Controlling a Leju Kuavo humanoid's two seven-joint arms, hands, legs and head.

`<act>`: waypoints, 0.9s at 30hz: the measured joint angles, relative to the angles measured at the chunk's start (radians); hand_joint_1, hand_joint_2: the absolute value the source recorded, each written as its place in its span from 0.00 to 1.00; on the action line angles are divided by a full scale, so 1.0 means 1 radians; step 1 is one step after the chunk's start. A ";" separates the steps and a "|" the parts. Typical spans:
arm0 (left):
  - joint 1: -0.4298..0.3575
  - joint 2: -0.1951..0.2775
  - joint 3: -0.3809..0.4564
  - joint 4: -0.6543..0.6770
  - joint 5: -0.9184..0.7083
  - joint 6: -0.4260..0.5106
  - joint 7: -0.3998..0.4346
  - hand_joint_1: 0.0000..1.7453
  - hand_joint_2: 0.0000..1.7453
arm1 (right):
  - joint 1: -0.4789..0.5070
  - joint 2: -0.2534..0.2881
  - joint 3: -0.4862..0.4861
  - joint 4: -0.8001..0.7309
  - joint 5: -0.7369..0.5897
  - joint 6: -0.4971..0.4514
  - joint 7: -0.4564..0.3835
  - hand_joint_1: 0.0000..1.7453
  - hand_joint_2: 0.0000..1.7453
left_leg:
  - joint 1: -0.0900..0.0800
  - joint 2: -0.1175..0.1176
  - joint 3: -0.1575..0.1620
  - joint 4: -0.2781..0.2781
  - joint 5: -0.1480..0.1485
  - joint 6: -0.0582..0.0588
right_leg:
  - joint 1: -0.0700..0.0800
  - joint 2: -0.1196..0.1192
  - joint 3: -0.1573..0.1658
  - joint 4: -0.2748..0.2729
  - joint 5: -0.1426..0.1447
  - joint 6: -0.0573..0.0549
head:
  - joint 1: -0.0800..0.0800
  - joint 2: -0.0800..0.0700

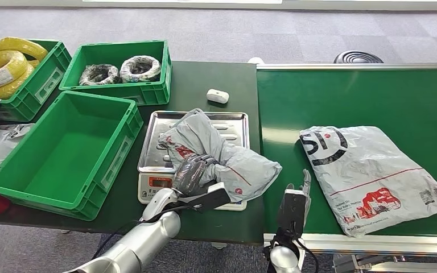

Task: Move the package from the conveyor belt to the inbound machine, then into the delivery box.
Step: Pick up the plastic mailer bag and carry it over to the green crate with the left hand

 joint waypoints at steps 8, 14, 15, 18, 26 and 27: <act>-0.040 0.021 0.050 -0.031 0.032 -0.007 -0.002 0.84 1.00 | -0.011 0.001 0.006 0.015 -0.008 0.001 -0.008 0.00 0.00 | 0.000 0.001 0.000 0.000 0.001 0.001 | 0.000 0.001 -0.001 0.000 0.001 0.000 | 0.000 0.000; -0.170 0.104 0.109 -0.073 0.023 -0.004 0.077 0.85 1.00 | -0.015 0.001 0.010 0.031 -0.020 0.001 -0.016 0.00 0.00 | 0.000 0.012 -0.004 0.000 0.005 0.000 | 0.001 0.011 -0.009 0.003 0.007 -0.002 | 0.000 0.000; -0.200 0.122 0.124 -0.075 0.023 -0.003 0.091 0.85 1.00 | -0.015 0.001 0.012 0.034 -0.023 0.001 -0.018 0.00 0.00 | 0.001 0.012 -0.005 0.000 0.006 0.000 | 0.001 0.011 -0.011 0.003 0.008 -0.003 | 0.000 0.000; -0.290 0.176 0.169 -0.075 0.024 0.005 0.128 0.83 1.00 | -0.015 0.001 0.021 0.043 -0.035 0.002 -0.026 0.00 0.00 | 0.001 0.013 -0.007 0.000 0.009 -0.001 | 0.001 0.012 -0.014 0.005 0.010 -0.003 | 0.000 0.000; -0.453 0.278 0.277 -0.018 0.003 0.048 0.202 0.83 1.00 | -0.028 0.004 0.052 0.075 -0.068 -0.002 -0.041 0.00 0.00 | 0.001 0.011 -0.011 0.000 0.009 -0.001 | 0.001 0.011 -0.018 0.006 0.010 -0.003 | 0.000 0.000; -0.464 0.287 0.287 -0.009 0.002 0.052 0.206 0.82 1.00 | -0.028 0.005 0.054 0.078 -0.068 -0.002 -0.043 0.00 0.00 | 0.001 0.011 -0.012 0.000 0.009 -0.001 | 0.001 0.010 -0.019 0.006 0.009 -0.003 | 0.000 0.000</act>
